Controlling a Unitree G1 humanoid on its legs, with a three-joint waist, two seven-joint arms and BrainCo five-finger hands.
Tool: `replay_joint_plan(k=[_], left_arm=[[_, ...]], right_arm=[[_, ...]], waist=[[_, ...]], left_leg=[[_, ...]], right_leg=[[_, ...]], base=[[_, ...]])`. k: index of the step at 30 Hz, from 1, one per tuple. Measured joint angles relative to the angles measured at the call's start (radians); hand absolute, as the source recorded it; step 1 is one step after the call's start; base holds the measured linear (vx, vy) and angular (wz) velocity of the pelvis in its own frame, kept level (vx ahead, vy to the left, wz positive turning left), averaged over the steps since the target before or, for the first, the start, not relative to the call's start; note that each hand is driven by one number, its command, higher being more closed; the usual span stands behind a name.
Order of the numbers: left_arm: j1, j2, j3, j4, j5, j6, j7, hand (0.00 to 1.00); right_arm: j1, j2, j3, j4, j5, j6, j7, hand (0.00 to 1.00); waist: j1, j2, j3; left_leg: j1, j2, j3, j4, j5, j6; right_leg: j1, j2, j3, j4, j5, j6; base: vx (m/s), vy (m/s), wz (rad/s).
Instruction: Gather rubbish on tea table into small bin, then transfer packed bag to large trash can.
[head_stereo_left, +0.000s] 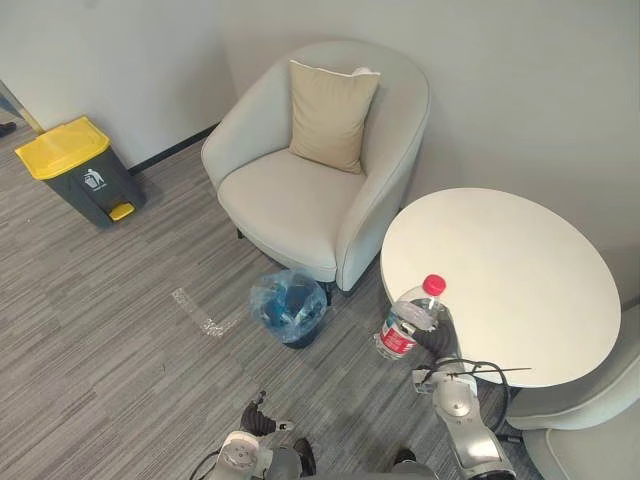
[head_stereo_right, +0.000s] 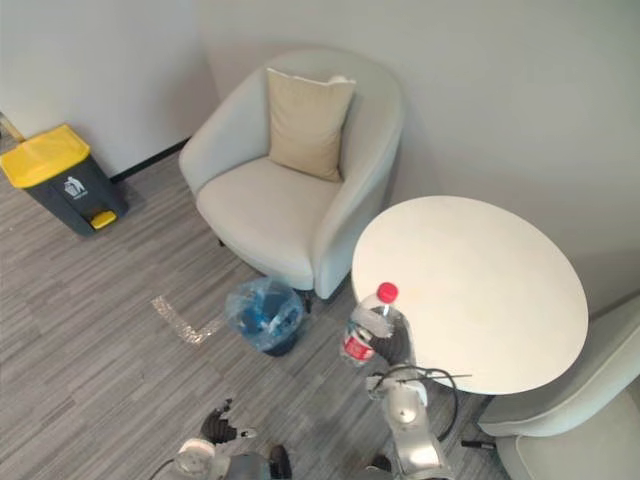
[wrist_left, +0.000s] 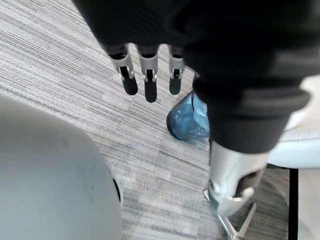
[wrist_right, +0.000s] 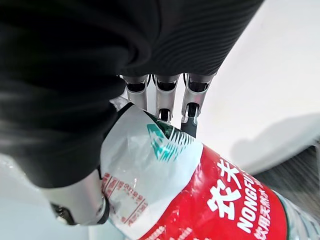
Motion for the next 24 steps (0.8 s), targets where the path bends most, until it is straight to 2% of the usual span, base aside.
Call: replay_joint_plan(k=[1, 2, 4, 6, 7, 8, 9, 10, 11, 12, 13, 15, 16, 17, 18, 19, 21, 23, 24], left_arm=[[0.0, 0.003, 0.01, 0.005, -0.001, 0.001, 0.001, 0.0], [0.0, 0.005, 0.013, 0.006, -0.003, 0.0, 0.001, 0.0], [0.0, 0.007, 0.016, 0.006, -0.022, -0.001, 0.001, 0.0], [-0.008, -0.003, 0.043, 0.005, -0.042, -0.002, 0.003, 0.0], [-0.017, -0.008, 0.049, 0.015, -0.042, 0.001, 0.004, 0.0], [-0.021, -0.008, 0.047, 0.025, -0.042, 0.003, 0.004, 0.0], [-0.028, -0.002, 0.046, 0.037, -0.042, 0.003, 0.003, 0.0], [-0.028, 0.011, 0.045, 0.042, -0.042, 0.003, 0.003, 0.0], [-0.029, 0.018, 0.041, 0.044, -0.04, 0.002, 0.003, 0.0], [-0.031, 0.023, 0.037, 0.052, -0.039, 0.001, 0.003, 0.0], [-0.031, 0.005, 0.035, 0.06, -0.038, 0.001, 0.003, 0.0], [-0.027, -0.01, 0.035, 0.061, -0.037, 0.001, 0.003, 0.0], [-0.026, -0.019, 0.035, 0.063, -0.037, 0.001, 0.003, 0.0], [-0.026, -0.024, 0.04, 0.061, -0.037, 0.001, 0.003, 0.0], [-0.027, -0.026, 0.042, 0.055, -0.037, 0.001, 0.003, 0.0], [-0.027, -0.026, 0.042, 0.049, -0.037, 0.001, 0.002, 0.0], [-0.029, -0.027, 0.041, 0.038, -0.036, 0.0, 0.002, 0.0], [-0.033, -0.032, 0.04, 0.039, -0.034, 0.003, 0.001, 0.0], [-0.04, -0.032, 0.04, 0.039, -0.034, 0.004, 0.001, 0.0]], right_arm=[[0.015, 0.006, -0.001, -0.001, 0.0, 0.003, 0.004, 1.0], [0.026, 0.004, -0.002, 0.0, 0.0, 0.003, 0.006, 1.0], [0.033, -0.004, -0.002, 0.0, 0.0, 0.009, 0.011, 1.0], [0.021, -0.042, -0.004, 0.008, -0.001, 0.009, 0.025, 1.0], [0.019, -0.047, 0.002, 0.017, -0.002, 0.009, 0.03, 1.0], [0.019, -0.045, 0.004, 0.025, -0.002, 0.01, 0.033, 1.0], [0.019, -0.043, 0.02, 0.027, -0.001, 0.01, 0.038, 1.0], [0.025, -0.044, 0.033, 0.027, -0.001, 0.009, 0.044, 1.0], [0.031, -0.043, 0.034, 0.027, 0.0, 0.009, 0.047, 1.0], [0.044, -0.046, 0.03, 0.027, 0.001, 0.009, 0.047, 1.0], [0.061, -0.065, 0.025, 0.028, 0.002, 0.012, 0.051, 1.0], [0.068, -0.071, 0.011, 0.026, 0.002, 0.012, 0.057, 1.0], [0.064, -0.071, 0.009, 0.019, 0.007, 0.012, 0.064, 1.0], [0.063, -0.073, 0.008, 0.019, 0.01, 0.012, 0.065, 1.0], [0.062, -0.073, 0.005, 0.018, 0.012, 0.012, 0.066, 1.0], [0.065, -0.065, 0.012, 0.017, 0.025, 0.012, 0.066, 1.0], [0.061, -0.065, 0.012, 0.017, 0.041, 0.011, 0.066, 1.0], [0.047, -0.067, -0.002, 0.017, 0.041, 0.01, 0.063, 1.0], [0.04, -0.067, -0.023, 0.017, 0.042, 0.01, 0.061, 1.0]], waist=[[-0.011, -0.014, 0.008], [-0.018, -0.017, 0.007], [-0.02, -0.023, 0.01], [-0.022, -0.019, 0.024], [-0.02, 0.004, 0.035], [-0.028, 0.025, 0.041], [-0.031, 0.027, 0.044], [-0.042, 0.011, 0.047], [-0.05, -0.006, 0.043], [-0.064, -0.027, 0.037], [-0.064, 0.0, 0.029], [-0.054, 0.035, 0.014], [-0.054, 0.056, 0.017], [-0.054, 0.064, 0.02], [-0.049, 0.067, 0.022], [-0.041, 0.062, 0.03], [-0.025, 0.05, 0.037], [-0.025, 0.05, 0.039], [-0.024, 0.053, 0.05]], left_leg=[[-0.008, -0.015, -0.025, 0.003, -0.005, 0.007], [-0.01, -0.024, -0.043, 0.003, -0.007, 0.01], [-0.014, -0.04, -0.076, 0.002, -0.009, 0.014], [-0.011, -0.05, -0.139, 0.018, -0.022, 0.035], [0.002, -0.026, -0.164, 0.023, -0.024, 0.038], [0.005, -0.003, -0.183, 0.027, -0.031, 0.029], [0.012, 0.022, -0.211, 0.028, -0.038, 0.018], [0.013, 0.014, -0.236, 0.027, -0.043, 0.01], [0.011, 0.001, -0.257, 0.035, -0.048, 0.004], [-0.001, -0.019, -0.293, 0.079, -0.073, -0.012], [-0.009, -0.002, -0.334, 0.126, -0.101, -0.029], [-0.023, 0.022, -0.347, 0.151, -0.114, -0.043], [-0.043, 0.047, -0.318, 0.187, -0.114, -0.044], [-0.052, 0.066, -0.288, 0.221, -0.113, -0.044], [-0.063, 0.088, -0.255, 0.273, -0.112, -0.045], [-0.082, 0.131, -0.188, 0.388, -0.089, -0.069], [-0.09, 0.154, -0.137, 0.428, -0.101, -0.063], [-0.106, 0.167, -0.124, 0.338, -0.114, -0.066], [-0.107, 0.165, -0.128, 0.236, -0.092, -0.067]], right_leg=[[-0.021, -0.007, 0.04, 0.064, -0.064, -0.022], [-0.033, 0.005, 0.083, 0.086, -0.1, -0.026], [-0.045, 0.03, 0.15, 0.1, -0.136, -0.031], [-0.094, 0.02, 0.17, 0.259, -0.105, -0.08], [-0.157, 0.045, 0.201, 0.362, -0.102, -0.099], [-0.17, 0.091, 0.229, 0.33, -0.114, -0.078], [-0.19, 0.168, 0.284, 0.248, -0.114, -0.073], [-0.205, 0.2, 0.327, 0.177, -0.1, -0.068], [-0.212, 0.206, 0.348, 0.131, -0.085, -0.067], [-0.208, 0.211, 0.379, 0.097, -0.016, -0.07], [-0.185, 0.217, 0.327, 0.118, -0.021, -0.074], [-0.172, 0.232, 0.291, 0.105, -0.034, -0.087], [-0.141, 0.246, 0.262, 0.076, -0.038, -0.094], [-0.117, 0.257, 0.252, 0.055, -0.039, -0.099], [-0.085, 0.269, 0.24, 0.032, -0.04, -0.106], [-0.003, 0.283, 0.226, -0.022, -0.042, -0.113], [0.047, 0.274, 0.223, -0.051, -0.042, -0.117], [0.056, 0.255, 0.213, -0.049, -0.042, -0.116], [0.063, 0.24, 0.21, -0.044, -0.044, -0.111]], base=[[-0.1, -0.033, 0.49], [-0.07, -0.058, 0.64], [0.06, -0.06, 0.65], [0.11, -0.028, 0.46], [0.04, -0.002, 0.26], [0.13, -0.048, 0.44], [0.13, -0.083, 0.61], [0.2, -0.152, 0.75], [0.16, -0.151, 1.08], [0.31, -0.261, 1.24], [0.29, -0.207, 1.09], [0.3, -0.16, 0.6], [0.3, -0.14, 0.53], [0.34, -0.161, 0.48], [0.31, -0.103, 0.36], [0.3, -0.076, 0.27], [0.18, -0.019, 0.07], [0.17, 0.074, 0.05], [0.2, 0.168, 0.17]])
